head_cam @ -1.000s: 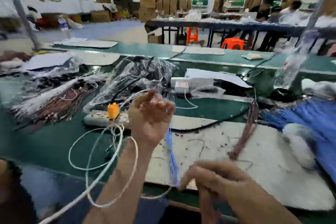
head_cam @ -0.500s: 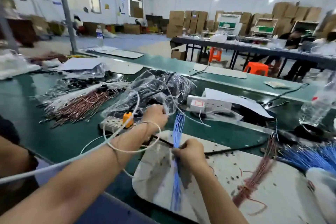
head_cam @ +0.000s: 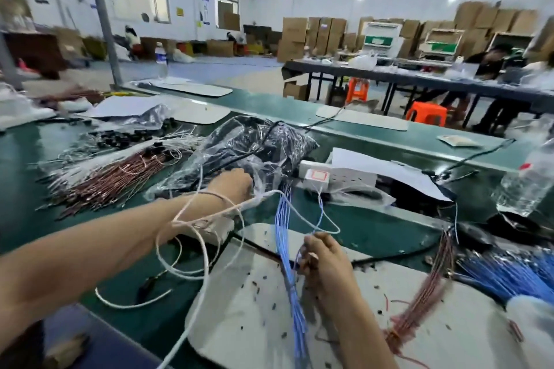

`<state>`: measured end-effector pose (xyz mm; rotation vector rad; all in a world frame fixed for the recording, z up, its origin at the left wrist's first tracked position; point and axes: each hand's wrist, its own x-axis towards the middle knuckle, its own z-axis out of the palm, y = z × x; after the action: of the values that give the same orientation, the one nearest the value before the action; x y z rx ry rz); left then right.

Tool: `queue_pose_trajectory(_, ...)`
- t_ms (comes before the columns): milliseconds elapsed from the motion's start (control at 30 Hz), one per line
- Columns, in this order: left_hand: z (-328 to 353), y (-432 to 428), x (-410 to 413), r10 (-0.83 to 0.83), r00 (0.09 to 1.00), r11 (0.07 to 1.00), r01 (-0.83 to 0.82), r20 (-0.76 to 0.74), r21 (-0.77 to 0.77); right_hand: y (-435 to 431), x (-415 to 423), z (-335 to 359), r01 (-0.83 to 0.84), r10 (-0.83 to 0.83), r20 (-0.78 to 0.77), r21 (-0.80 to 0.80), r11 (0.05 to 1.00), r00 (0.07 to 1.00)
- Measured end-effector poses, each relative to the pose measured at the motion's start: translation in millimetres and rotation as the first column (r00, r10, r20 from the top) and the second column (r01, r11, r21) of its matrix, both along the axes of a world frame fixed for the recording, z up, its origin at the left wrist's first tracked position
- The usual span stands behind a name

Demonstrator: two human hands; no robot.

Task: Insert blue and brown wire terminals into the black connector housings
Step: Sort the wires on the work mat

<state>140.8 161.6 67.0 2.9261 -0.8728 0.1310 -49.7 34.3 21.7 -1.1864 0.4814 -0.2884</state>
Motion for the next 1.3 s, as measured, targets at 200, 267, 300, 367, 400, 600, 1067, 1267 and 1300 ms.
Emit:
queue_pose_trajectory(200, -15.2, 5.1, -11.8, -0.134, 0.987, 0.991, 0.13, -0.088, -0.044, 9.6, -2.2, 0.4, -0.09, 0.09, 0.001, -0.064, 0.994, 0.996)
queue_pose_trajectory(267, -17.0, 5.9, -11.9, -0.16, 0.985, 0.987, 0.158, -0.07, -0.024, 10.8, -3.0, -1.8, -0.107, 0.106, -0.015, -0.183, 0.977, 0.994)
queue_pose_trajectory(300, -15.9, 6.0, -14.4, -0.166, 0.984, 0.986, 0.167, -0.055, -0.003, 11.1, -3.1, -2.8, -0.111, 0.109, -0.02, -0.22, 0.969, 0.994)
queue_pose_trajectory(367, -9.0, 4.2, -23.7, -0.176, 0.984, 0.984, 0.175, 0.042, 0.021, 11.6, -2.6, -3.1, -0.106, 0.107, -0.009, -0.21, 0.972, 0.994)
queue_pose_trajectory(400, -5.2, 3.4, -32.2, -0.192, 0.972, 0.981, 0.195, 0.133, -0.009, 11.6, -2.0, -3.1, -0.097, 0.099, 0.006, -0.177, 0.979, 0.995)
queue_pose_trajectory(600, -32.3, -10.2, -112.3, -0.497, 0.856, 0.712, 0.311, -0.14, -0.63, 8.7, 4.2, -4.3, 0.02, -0.018, 0.029, -0.065, 0.998, 0.999)
queue_pose_trajectory(1067, -59.2, -8.8, -120.1, -0.415, 0.889, 0.631, 0.13, -0.192, -0.765, -16.3, 5.3, -2.2, 0.309, -0.341, 0.165, 0.192, 0.931, 0.925)
queue_pose_trajectory(1267, -36.7, -1.5, -155.7, -0.62, 0.777, 0.709, 0.498, -0.107, -0.499, -41.3, -28.0, 21.6, -0.345, 0.182, -0.364, -0.458, 0.82, 0.914)
queue_pose_trajectory(1300, -29.4, -3.3, -165.4, -0.722, 0.65, 0.634, 0.486, -0.236, -0.601, -48.1, -34.8, 28.1, -0.439, 0.222, -0.431, -0.508, 0.741, 0.874)
